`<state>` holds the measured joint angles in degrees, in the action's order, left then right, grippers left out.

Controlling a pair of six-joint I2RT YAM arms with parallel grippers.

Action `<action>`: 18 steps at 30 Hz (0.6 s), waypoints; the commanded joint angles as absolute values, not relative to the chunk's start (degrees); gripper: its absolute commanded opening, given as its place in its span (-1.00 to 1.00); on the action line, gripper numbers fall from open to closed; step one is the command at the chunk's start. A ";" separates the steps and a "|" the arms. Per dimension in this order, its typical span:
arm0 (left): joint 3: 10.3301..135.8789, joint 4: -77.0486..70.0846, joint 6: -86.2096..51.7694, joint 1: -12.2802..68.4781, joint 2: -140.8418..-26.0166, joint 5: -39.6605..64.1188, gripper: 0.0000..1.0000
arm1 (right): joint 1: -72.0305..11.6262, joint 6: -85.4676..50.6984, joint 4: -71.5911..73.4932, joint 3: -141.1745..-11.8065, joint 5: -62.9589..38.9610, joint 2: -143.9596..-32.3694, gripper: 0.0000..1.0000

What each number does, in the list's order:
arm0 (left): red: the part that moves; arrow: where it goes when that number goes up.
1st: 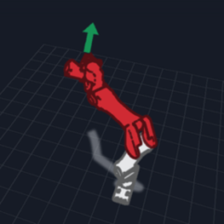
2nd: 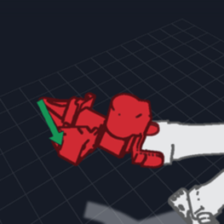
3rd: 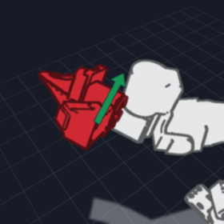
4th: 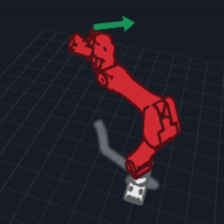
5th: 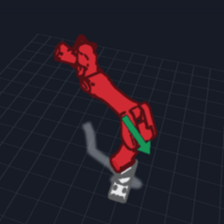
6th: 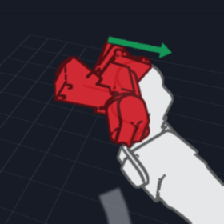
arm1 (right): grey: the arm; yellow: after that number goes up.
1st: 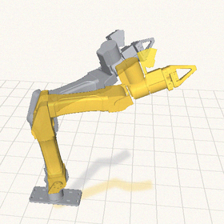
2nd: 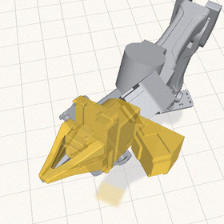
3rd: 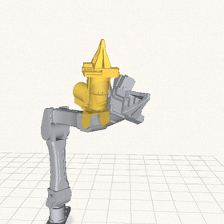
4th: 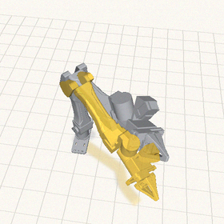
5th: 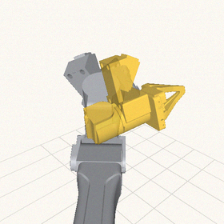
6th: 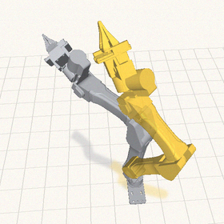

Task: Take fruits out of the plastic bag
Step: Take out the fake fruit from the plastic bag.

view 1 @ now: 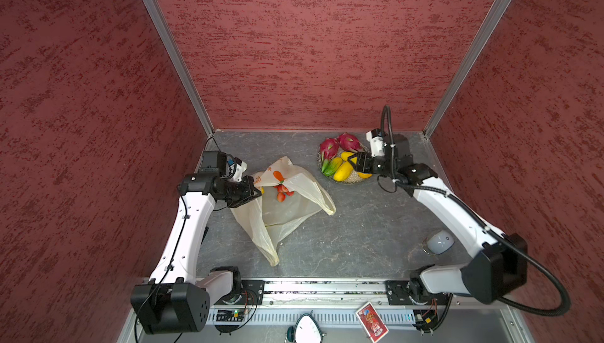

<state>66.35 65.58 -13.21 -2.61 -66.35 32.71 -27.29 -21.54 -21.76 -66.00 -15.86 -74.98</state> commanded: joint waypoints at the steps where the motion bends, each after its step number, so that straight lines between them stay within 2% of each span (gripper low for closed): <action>1: 67.31 65.57 -12.83 -2.29 -66.01 32.83 -0.93 | -41.89 -20.31 -16.59 -60.41 -15.35 -66.29 0.24; 4: 67.75 66.24 -12.41 -2.30 -66.18 32.79 -0.93 | -52.62 -20.21 -15.12 -57.97 -10.67 -65.20 0.11; 8: 68.33 66.74 -12.38 -2.33 -66.36 32.61 -0.93 | -61.82 -15.92 -14.50 -58.80 -5.96 -71.06 0.08; 18: 71.31 68.37 -12.13 -1.91 -66.70 33.60 -0.90 | -65.59 -6.07 -15.31 -68.02 1.58 -90.51 0.04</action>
